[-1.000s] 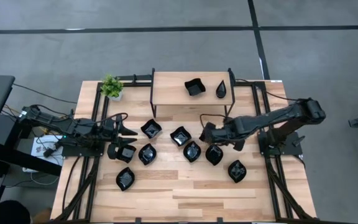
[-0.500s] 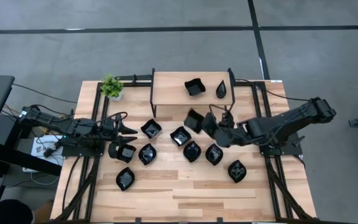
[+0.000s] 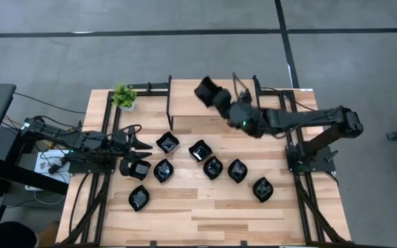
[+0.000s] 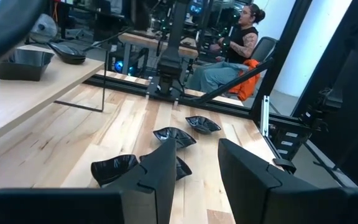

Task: Pick & Place Mini shaped plates
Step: Stack the black plate on top of the black plate on the shelf

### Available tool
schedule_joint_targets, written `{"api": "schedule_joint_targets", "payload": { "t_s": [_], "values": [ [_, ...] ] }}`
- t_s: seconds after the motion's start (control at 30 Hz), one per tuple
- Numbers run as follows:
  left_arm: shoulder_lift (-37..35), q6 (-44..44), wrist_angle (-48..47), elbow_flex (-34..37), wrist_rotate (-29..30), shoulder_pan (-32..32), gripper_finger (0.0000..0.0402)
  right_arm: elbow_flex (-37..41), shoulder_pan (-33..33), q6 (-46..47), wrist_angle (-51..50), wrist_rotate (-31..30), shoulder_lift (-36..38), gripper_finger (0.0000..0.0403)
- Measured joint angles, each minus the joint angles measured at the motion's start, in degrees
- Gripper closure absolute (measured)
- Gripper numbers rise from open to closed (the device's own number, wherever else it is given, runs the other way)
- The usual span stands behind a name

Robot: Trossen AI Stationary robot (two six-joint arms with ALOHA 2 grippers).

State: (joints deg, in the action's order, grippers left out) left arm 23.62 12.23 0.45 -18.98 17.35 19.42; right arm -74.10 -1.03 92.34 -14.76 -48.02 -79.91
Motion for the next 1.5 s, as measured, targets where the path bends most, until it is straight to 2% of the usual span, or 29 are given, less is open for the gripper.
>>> {"api": "schedule_joint_targets", "payload": {
  "t_s": [0.1,0.33,0.57,0.77,0.97,1.17,1.5],
  "values": [
    [0.0,0.2,0.0,0.0,0.0,0.0,0.0280,-3.5,2.6,-0.5,-5.3,2.5,1.0,0.0403],
    [0.0,0.2,1.1,0.0,0.0,0.0,0.0280,-12.7,7.4,7.6,-22.0,7.5,1.7,0.0403],
    [0.0,0.2,1.6,0.0,0.0,0.0,0.0280,-19.5,11.4,13.9,-30.4,14.7,1.5,0.0403],
    [0.0,0.2,1.9,0.0,0.0,0.0,0.0280,-22.7,14.7,14.3,-31.8,17.3,1.5,0.0403],
    [0.0,0.2,2.2,0.0,0.0,0.0,0.0280,-23.0,17.1,15.6,-32.1,22.5,0.6,0.0403],
    [0.0,0.2,2.2,0.0,0.0,0.0,0.0280,-22.9,19.7,15.8,-36.6,30.4,-3.1,0.0403],
    [0.0,0.0,2.2,0.0,0.0,0.0,0.0280,-22.9,24.3,13.6,-41.1,35.1,-8.2,0.0403]
  ]
}}
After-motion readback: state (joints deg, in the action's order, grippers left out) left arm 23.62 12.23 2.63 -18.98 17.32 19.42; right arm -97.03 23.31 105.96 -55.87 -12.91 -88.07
